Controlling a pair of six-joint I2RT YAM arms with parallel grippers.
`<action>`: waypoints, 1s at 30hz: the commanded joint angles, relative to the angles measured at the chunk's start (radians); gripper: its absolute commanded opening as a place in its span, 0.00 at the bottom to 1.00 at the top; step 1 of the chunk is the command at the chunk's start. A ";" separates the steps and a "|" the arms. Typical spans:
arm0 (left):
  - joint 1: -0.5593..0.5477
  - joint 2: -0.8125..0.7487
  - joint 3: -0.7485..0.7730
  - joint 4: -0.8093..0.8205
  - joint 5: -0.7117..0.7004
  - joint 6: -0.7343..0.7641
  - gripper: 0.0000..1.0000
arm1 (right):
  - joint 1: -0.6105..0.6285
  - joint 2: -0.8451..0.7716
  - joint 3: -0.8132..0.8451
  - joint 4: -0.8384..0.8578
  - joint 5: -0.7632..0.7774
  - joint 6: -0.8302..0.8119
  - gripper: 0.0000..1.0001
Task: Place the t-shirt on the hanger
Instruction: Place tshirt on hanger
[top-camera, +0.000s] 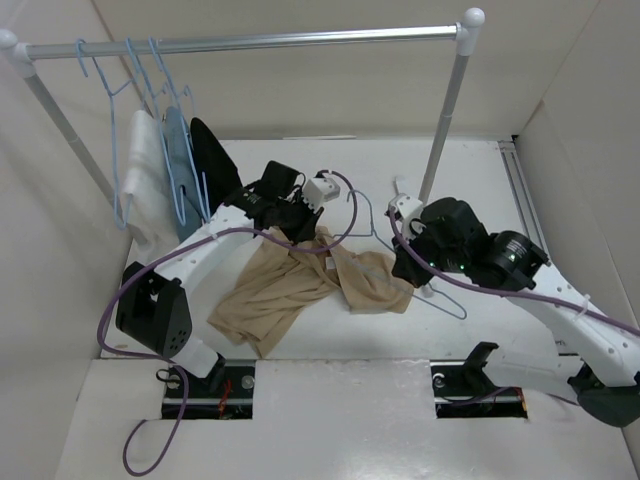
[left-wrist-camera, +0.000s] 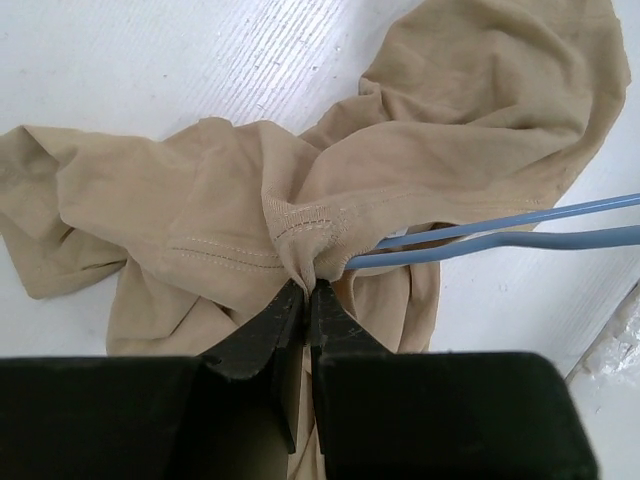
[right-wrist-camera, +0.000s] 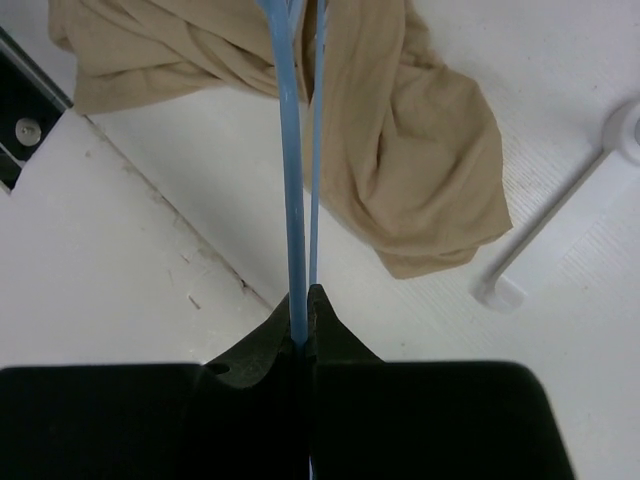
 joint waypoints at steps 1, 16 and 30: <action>0.002 -0.018 0.046 0.001 -0.003 0.012 0.00 | 0.021 -0.028 0.035 -0.013 0.029 -0.006 0.00; 0.002 -0.020 0.190 -0.079 0.212 -0.057 0.00 | 0.040 -0.141 -0.273 0.493 0.075 -0.044 0.00; -0.050 -0.049 0.350 -0.111 0.382 -0.060 0.00 | 0.040 -0.171 -0.608 1.154 0.176 -0.300 0.00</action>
